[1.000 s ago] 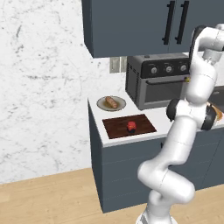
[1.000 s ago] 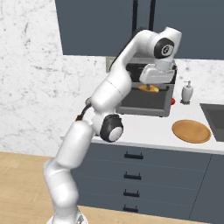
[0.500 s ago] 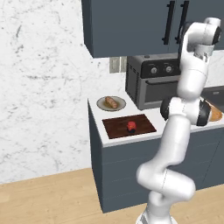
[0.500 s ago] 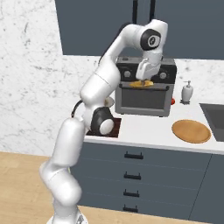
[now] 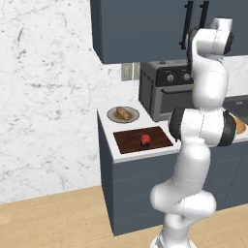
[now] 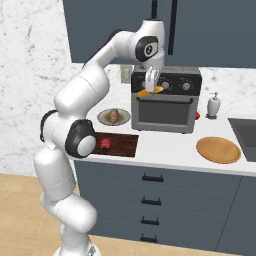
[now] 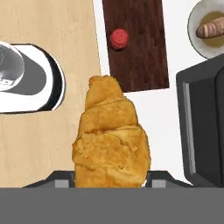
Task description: From the different types of pastries on the counter, select a croissant and place it on the cutting board. Then retrieve a jar of jam from the cabinet and place it alongside the croissant on the cutting board.
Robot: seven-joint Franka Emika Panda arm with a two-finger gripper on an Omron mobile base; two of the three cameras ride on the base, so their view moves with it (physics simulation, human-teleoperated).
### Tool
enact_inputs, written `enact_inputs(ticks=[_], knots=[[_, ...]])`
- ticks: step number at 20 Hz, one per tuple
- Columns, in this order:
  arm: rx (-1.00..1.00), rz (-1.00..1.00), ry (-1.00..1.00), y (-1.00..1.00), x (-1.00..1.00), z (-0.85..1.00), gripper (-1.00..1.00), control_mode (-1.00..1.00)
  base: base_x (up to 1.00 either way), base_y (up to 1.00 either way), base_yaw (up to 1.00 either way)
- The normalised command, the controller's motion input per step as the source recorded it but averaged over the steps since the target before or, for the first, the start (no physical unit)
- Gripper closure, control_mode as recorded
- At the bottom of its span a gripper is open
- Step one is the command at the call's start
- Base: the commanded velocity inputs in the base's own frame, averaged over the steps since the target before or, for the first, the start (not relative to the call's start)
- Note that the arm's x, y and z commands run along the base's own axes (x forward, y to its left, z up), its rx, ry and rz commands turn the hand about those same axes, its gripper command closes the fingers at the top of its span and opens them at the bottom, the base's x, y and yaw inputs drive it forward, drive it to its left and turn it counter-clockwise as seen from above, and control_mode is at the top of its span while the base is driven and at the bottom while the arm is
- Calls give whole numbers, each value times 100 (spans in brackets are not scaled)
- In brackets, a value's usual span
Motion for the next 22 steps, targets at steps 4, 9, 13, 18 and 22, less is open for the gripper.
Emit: enact_inputs(ticks=[4,9,13,18,22], knots=[[-54,20,-79,100,-95,-100,100,-100,0,0,0],[-20,12,-34,48,-29,-52,100,-100,0,0,0],[17,7,46,40,0,-1,100,-100,0,0,0],[4,3,28,36,2,0,100,-100,0,0,0],[4,0,19,0,4,-4,100,-100,0,0,0]])
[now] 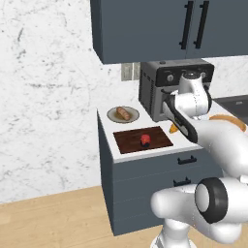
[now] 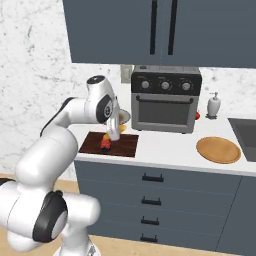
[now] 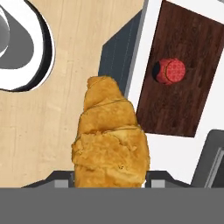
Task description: From the different types of pastries on the counter, select a croissant and place it on the cutting board. Then retrieve a jar of jam from the cabinet and place it alongside the croissant on the cutting board.
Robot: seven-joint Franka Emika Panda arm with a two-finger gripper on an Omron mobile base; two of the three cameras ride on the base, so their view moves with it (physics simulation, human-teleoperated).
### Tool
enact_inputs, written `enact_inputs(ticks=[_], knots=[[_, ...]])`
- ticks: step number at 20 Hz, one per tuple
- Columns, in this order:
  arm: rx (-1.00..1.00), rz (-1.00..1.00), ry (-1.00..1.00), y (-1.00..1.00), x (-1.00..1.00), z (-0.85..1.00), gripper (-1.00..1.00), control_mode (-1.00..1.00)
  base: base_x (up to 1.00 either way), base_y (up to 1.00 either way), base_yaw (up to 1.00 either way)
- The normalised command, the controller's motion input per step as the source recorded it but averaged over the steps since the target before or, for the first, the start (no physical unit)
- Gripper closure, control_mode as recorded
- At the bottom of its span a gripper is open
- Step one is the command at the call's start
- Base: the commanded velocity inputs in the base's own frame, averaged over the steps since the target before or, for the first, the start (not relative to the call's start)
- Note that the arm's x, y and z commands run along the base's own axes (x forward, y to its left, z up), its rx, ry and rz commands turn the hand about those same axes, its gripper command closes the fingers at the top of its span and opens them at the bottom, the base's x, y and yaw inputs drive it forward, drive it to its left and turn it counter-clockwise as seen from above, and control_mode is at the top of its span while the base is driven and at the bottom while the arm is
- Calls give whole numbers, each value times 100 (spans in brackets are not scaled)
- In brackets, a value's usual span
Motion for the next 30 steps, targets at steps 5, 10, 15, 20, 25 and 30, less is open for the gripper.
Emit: enact_inputs(ticks=[5,10,15,20,25,30], knots=[[4,0,0,19,9,-27,100,-100,0,0,0],[5,1,-3,55,46,-31,100,-100,0,0,0],[6,5,4,-4,50,-4,100,-100,0,0,0],[7,3,1,-2,13,-2,100,-100,0,0,0],[2,2,0,0,32,-10,100,-100,0,0,0],[0,11,0,-2,43,-11,100,-100,0,0,0]])
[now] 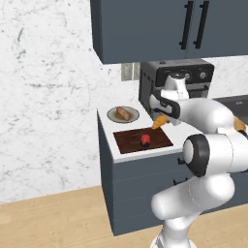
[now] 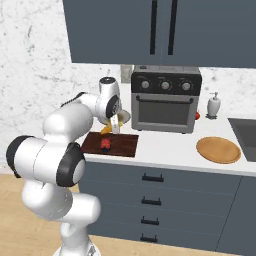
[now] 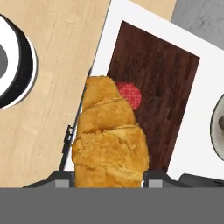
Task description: From the different types of pastries on the counter, select a croissant and place it on the cutting board. Then retrieve a jar of jam from the cabinet and place it alongside the croissant on the cutting board.
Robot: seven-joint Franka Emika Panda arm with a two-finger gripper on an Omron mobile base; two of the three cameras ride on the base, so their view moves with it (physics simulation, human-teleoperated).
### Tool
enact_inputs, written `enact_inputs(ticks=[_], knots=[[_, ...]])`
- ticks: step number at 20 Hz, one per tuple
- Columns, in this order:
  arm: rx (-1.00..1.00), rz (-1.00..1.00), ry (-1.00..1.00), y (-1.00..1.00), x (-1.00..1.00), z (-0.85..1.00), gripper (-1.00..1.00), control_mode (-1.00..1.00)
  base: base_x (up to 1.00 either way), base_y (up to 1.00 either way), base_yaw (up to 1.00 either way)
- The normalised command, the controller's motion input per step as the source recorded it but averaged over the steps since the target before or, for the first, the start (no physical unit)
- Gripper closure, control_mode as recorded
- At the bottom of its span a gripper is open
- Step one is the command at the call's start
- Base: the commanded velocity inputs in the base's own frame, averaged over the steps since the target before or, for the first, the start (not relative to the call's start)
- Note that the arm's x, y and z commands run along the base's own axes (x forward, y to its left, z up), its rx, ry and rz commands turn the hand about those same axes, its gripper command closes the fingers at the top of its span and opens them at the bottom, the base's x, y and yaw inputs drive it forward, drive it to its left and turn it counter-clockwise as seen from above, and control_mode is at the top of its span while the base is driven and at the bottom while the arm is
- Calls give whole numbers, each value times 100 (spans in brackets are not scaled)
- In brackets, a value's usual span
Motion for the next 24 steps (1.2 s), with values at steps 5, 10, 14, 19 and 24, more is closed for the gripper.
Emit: enact_inputs(ticks=[5,10,14,19,24], knots=[[7,10,1,-50,0,-12,100,-100,0,0,0],[2,7,0,-19,0,-6,100,-100,0,0,0],[-4,0,0,17,0,-45,100,-100,0,0,0],[-10,0,0,23,0,-27,100,-100,0,0,0],[-9,0,0,-4,5,-19,100,-100,0,0,0]])
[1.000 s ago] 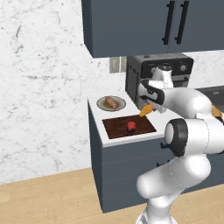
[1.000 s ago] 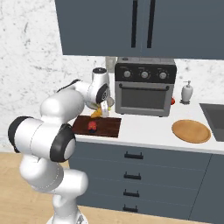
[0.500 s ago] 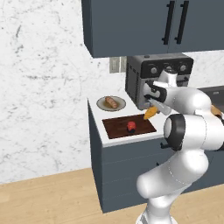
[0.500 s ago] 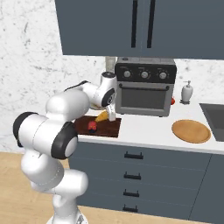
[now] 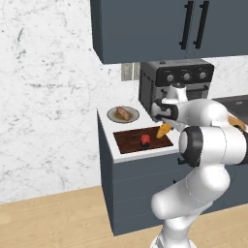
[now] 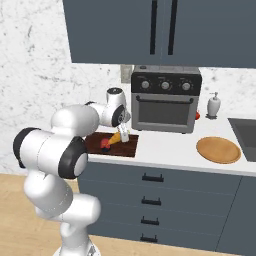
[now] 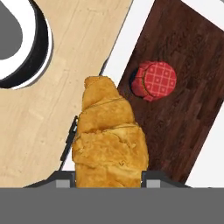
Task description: From the different types of pastries on the counter, select a croissant and place it on the cutting board. Then retrieve a jar of jam from the cabinet and place it alongside the croissant on the cutting board.
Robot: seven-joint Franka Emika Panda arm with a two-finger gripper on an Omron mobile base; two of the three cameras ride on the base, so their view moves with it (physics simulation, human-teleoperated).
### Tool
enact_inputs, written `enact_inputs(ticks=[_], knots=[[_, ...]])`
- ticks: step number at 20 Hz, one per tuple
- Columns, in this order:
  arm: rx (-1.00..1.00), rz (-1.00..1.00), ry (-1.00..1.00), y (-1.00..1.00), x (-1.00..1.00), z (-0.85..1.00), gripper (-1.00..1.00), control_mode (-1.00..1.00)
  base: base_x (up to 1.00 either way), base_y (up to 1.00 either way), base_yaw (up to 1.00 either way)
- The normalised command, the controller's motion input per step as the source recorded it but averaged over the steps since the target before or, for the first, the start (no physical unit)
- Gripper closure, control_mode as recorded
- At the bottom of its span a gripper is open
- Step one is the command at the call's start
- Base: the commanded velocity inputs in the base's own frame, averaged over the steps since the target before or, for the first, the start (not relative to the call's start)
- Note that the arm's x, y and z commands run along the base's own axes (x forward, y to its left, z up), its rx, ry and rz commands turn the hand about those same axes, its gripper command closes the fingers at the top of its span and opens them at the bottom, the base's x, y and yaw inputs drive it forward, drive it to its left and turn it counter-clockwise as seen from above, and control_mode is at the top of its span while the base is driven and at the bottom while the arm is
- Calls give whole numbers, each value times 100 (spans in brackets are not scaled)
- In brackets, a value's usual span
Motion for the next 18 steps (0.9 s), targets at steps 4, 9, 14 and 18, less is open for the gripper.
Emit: enact_inputs(ticks=[4,9,14,18], knots=[[-2,3,0,-7,36,-8,100,-100,0,0,0],[0,4,0,0,70,0,100,-100,0,0,0],[0,3,0,0,62,-17,100,-100,0,0,0],[0,3,0,-1,41,-35,100,-100,0,0,0]])
